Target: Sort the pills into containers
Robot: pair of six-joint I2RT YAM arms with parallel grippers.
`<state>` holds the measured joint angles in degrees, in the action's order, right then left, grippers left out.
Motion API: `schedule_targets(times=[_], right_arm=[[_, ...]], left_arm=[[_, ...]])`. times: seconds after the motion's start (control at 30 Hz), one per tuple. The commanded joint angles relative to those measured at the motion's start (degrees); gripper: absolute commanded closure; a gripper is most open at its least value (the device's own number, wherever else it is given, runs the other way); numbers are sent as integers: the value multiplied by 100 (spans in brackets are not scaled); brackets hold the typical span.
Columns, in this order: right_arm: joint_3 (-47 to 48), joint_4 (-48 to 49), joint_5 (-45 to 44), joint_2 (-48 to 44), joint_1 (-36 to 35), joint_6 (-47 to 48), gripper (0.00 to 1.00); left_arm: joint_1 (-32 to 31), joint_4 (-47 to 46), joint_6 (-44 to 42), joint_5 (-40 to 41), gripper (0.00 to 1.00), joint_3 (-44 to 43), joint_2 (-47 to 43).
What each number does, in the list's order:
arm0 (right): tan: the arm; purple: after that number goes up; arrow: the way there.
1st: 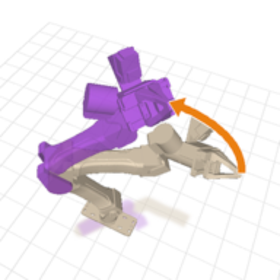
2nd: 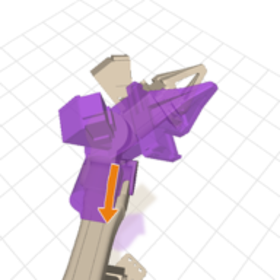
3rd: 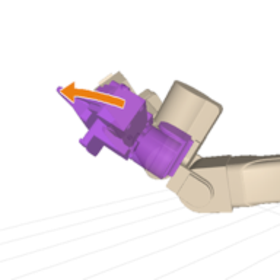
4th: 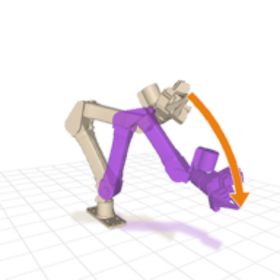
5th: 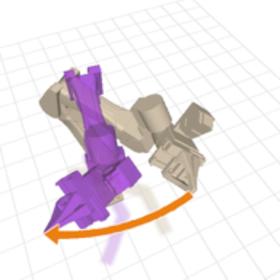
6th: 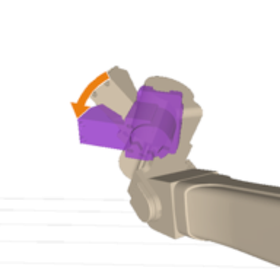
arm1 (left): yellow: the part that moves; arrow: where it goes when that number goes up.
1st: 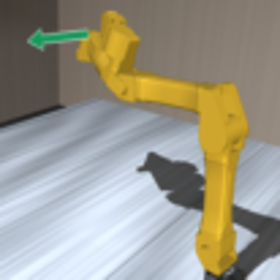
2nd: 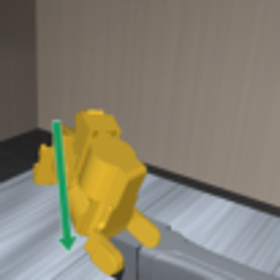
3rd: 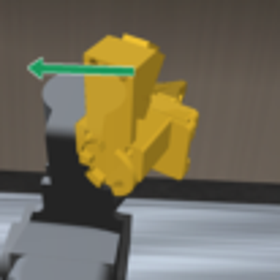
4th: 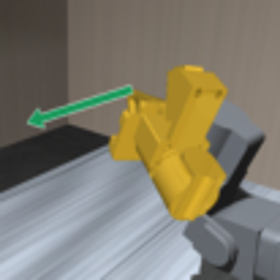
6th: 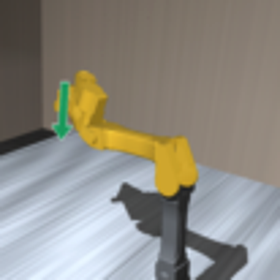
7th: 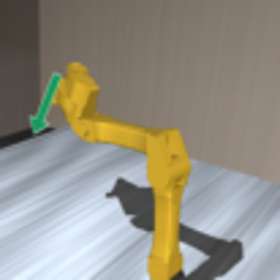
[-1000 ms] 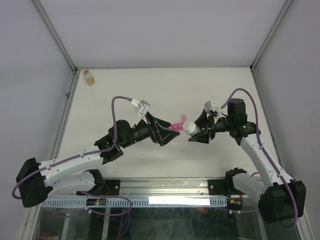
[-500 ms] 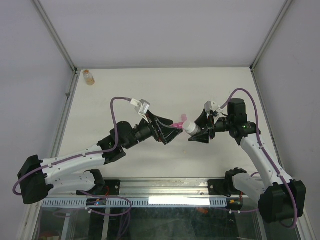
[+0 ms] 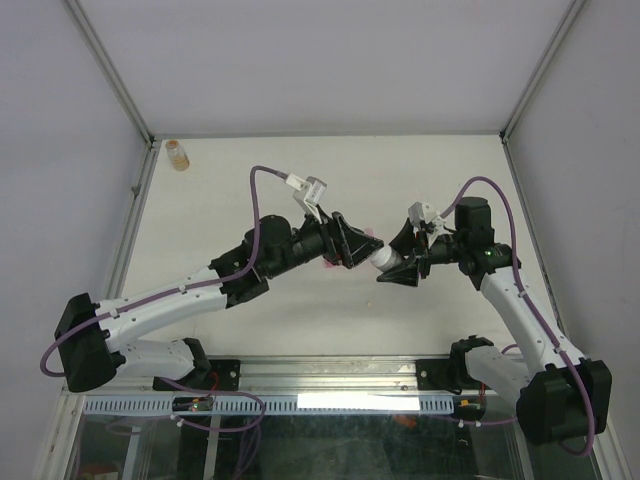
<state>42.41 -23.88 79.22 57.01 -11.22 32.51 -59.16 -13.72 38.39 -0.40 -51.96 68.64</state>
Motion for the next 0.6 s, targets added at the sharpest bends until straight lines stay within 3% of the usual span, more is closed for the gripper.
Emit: schedule_targets(times=[0.0,0.43,0.57], right_arm=[[226,69,51,-41,28,89,100],[224,76,53,-49,26,80,100],[229,75,52,-50,32,73,100]], left_arm=[[44,444,79,-191,27,-423,182],[36,793,86,-757,48,-781,500],[37,839,49,-858,61,-808,538]])
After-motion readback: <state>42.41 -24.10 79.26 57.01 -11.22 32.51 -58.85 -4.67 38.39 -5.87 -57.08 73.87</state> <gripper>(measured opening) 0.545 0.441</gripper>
